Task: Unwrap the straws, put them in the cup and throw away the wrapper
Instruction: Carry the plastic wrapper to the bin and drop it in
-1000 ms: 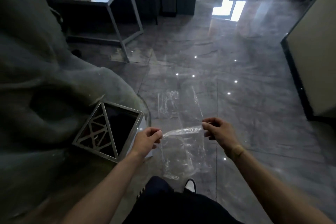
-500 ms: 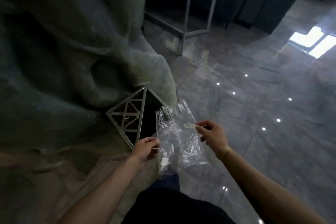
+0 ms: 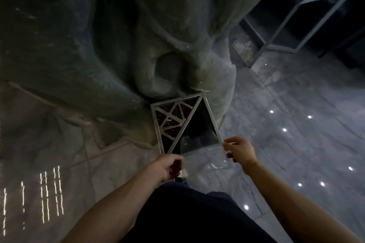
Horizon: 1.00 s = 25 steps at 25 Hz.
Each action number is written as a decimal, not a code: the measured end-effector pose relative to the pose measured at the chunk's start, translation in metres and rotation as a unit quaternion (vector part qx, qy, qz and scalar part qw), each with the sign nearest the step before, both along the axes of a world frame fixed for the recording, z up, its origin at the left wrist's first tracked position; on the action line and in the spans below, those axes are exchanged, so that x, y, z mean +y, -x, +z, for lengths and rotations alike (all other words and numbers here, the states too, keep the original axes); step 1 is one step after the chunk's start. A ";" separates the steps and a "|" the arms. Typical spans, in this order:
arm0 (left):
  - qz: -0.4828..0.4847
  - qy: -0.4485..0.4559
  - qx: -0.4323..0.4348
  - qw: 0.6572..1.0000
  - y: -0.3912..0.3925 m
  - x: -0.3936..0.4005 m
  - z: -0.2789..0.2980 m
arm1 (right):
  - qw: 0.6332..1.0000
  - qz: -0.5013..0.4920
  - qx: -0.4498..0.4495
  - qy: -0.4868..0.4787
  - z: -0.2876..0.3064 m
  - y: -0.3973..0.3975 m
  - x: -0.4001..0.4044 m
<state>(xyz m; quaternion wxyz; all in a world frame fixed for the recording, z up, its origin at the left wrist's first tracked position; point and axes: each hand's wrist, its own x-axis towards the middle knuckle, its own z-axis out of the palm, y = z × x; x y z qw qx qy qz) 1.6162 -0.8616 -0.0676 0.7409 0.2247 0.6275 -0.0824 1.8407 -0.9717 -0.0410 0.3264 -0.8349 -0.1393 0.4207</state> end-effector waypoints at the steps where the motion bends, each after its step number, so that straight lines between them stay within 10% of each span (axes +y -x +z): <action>1: 0.017 0.016 0.003 1.000 0.000 0.000 -0.001 | 1.000 0.011 0.011 0.001 0.000 -0.003 0.006; 6: 0.096 0.043 0.019 0.994 -0.005 -0.001 -0.007 | 0.979 0.201 -0.022 -0.017 0.004 -0.024 0.022; 11: 0.138 0.010 0.066 0.988 -0.022 0.004 -0.006 | 0.834 0.513 -0.189 -0.075 0.013 -0.055 0.029; 20: 0.159 -0.028 0.129 0.978 -0.058 0.005 -0.009 | 0.757 0.572 -0.251 -0.190 0.013 -0.086 0.078; 25: 0.015 -0.278 0.177 0.944 -0.056 0.001 -0.008 | 0.752 0.590 -0.240 -0.173 -0.004 -0.090 0.099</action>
